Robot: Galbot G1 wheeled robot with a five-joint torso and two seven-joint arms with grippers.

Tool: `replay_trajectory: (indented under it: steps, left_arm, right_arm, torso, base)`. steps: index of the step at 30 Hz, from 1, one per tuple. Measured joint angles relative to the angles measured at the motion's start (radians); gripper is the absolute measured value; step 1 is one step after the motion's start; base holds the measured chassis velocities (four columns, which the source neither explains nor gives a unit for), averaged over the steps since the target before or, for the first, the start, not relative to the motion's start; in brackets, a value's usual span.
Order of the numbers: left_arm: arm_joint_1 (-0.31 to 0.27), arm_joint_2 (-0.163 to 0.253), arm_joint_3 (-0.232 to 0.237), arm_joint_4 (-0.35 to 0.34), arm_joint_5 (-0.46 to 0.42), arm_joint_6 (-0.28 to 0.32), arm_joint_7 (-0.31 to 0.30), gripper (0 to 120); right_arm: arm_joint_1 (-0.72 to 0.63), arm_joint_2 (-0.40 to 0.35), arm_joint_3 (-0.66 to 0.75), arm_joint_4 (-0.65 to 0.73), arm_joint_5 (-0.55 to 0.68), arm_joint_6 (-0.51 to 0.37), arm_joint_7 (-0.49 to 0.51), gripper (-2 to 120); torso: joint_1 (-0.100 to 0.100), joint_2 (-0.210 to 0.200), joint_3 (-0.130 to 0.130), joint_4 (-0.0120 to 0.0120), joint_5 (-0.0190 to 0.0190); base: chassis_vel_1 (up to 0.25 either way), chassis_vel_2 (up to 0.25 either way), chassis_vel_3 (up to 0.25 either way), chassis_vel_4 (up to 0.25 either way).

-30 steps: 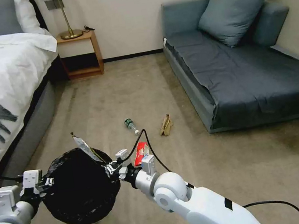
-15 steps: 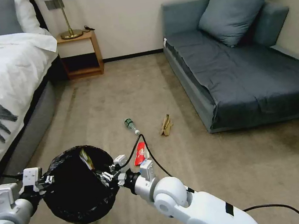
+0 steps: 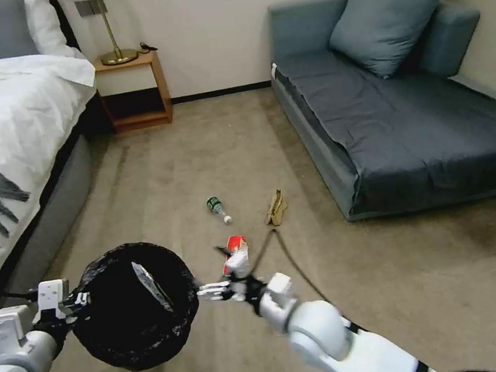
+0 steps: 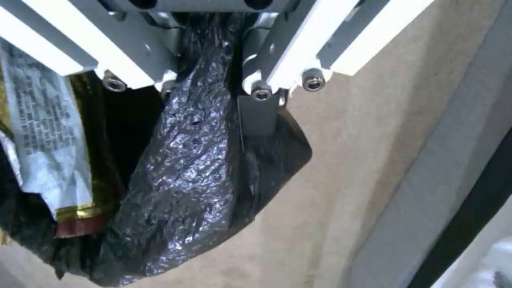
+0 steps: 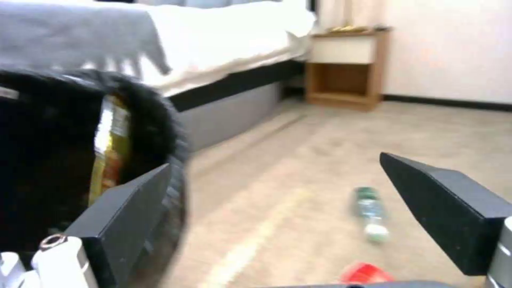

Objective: Pick up the trash bin, then pick up the garbage on the floor and place it into the trash bin.

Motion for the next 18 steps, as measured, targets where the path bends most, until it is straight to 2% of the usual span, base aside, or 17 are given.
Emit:
replay_trajectory:
  steps: [1, 4, 7, 10, 18]
  left_arm:
    - [0.000, 0.000, 0.000, 0.000, 0.000, 0.000, 0.000, 7]
    - [-0.012, -0.002, -0.001, 0.021, -0.002, -0.003, 0.000, 7]
    - [-0.016, -0.011, -0.002, 0.024, 0.000, -0.004, -0.001, 7]
    - [-0.012, -0.034, -0.007, 0.024, 0.005, -0.008, -0.001, 7]
    - [0.004, -0.036, -0.029, 0.029, 0.040, -0.024, 0.003, 7]
  right_arm:
    - [0.000, 0.000, 0.000, 0.000, 0.000, 0.000, 0.000, 100]
    - [-0.115, -0.010, 0.119, 0.043, -0.038, 0.042, -0.035, 100]
    - [-0.152, -0.012, 0.160, 0.054, -0.057, 0.058, -0.046, 100]
    - [-0.214, -0.008, 0.223, 0.064, -0.121, 0.113, -0.074, 100]
    - [-0.247, 0.007, 0.241, 0.038, -0.134, 0.165, -0.088, 100]
  torso:
    - [0.000, 0.000, 0.000, 0.0000, 0.0000]
    - [0.000, 0.000, 0.000, -0.0001, 0.0000]
    - [0.000, 0.000, 0.000, -0.0001, 0.0000]
    - [0.000, 0.000, 0.000, 0.0001, 0.0000]
    - [0.000, 0.000, 0.000, 0.0002, 0.0000]
  base:
    - [0.000, 0.000, 0.000, 0.000]
    - [0.000, 0.000, 0.000, 0.000]
    - [0.000, 0.000, 0.000, 0.000]
    - [0.000, 0.000, 0.000, 0.000]
    - [0.000, 0.000, 0.000, 0.000]
